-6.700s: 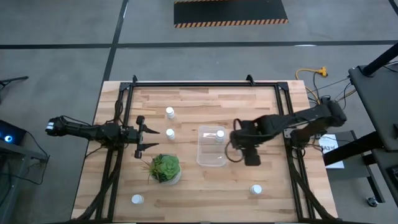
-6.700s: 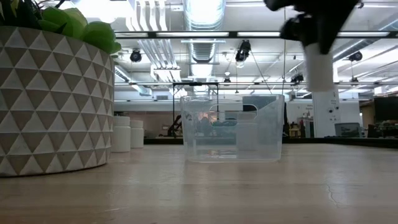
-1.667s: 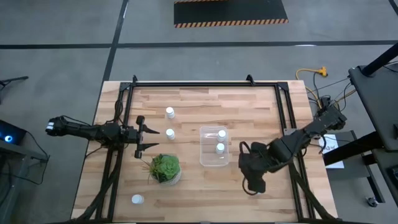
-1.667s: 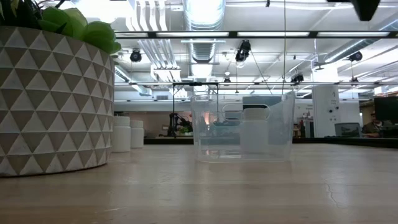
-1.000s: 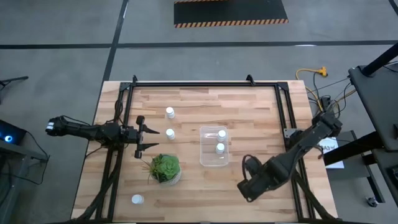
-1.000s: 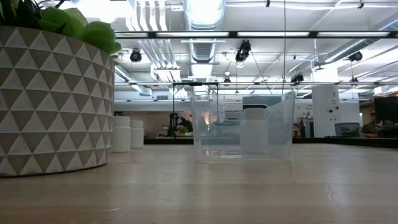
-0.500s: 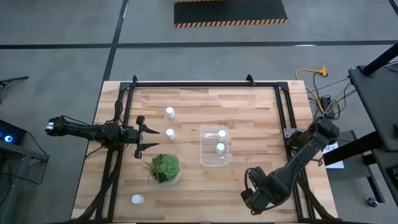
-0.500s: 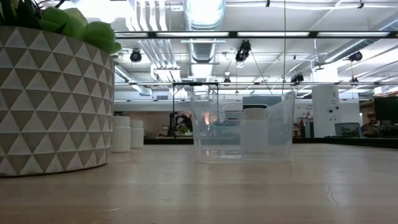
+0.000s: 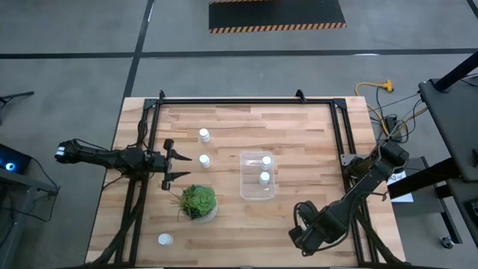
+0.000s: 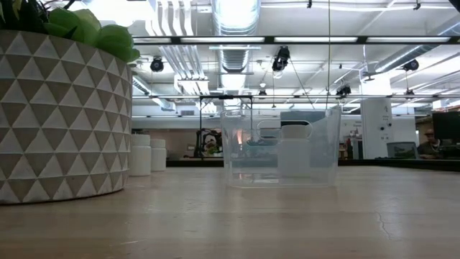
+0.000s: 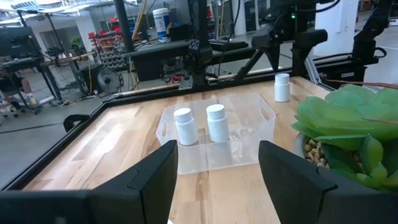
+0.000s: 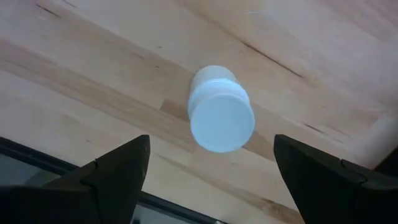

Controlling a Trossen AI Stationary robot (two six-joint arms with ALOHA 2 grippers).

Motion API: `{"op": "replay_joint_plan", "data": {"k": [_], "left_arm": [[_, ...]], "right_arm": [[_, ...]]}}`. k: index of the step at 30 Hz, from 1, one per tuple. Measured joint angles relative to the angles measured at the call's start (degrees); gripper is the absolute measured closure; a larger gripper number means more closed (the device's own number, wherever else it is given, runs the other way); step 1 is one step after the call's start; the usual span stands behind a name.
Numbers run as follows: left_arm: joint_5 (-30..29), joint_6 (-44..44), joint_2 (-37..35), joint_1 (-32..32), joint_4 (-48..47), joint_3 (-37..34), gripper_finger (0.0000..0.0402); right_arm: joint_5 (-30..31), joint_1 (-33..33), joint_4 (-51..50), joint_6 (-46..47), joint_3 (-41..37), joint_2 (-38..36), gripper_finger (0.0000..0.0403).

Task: Pick and place pill bottles into a basket
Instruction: Put the white medicine bottle into the transparent bin

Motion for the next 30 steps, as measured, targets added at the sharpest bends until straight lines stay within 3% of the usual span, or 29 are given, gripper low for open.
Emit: {"op": "replay_joint_plan", "data": {"k": [22, 30], "left_arm": [[-0.02, -0.01, 0.00, 0.01, 0.00, 0.00, 0.0194], [-0.02, -0.01, 0.00, 0.00, 0.00, 0.00, 0.0194]], "right_arm": [[0.15, -0.04, 5.49, -2.19, -6.33, -0.43, 0.0077], [0.15, -0.10, 6.64, -3.36, -7.14, -0.43, 0.0143]]}}
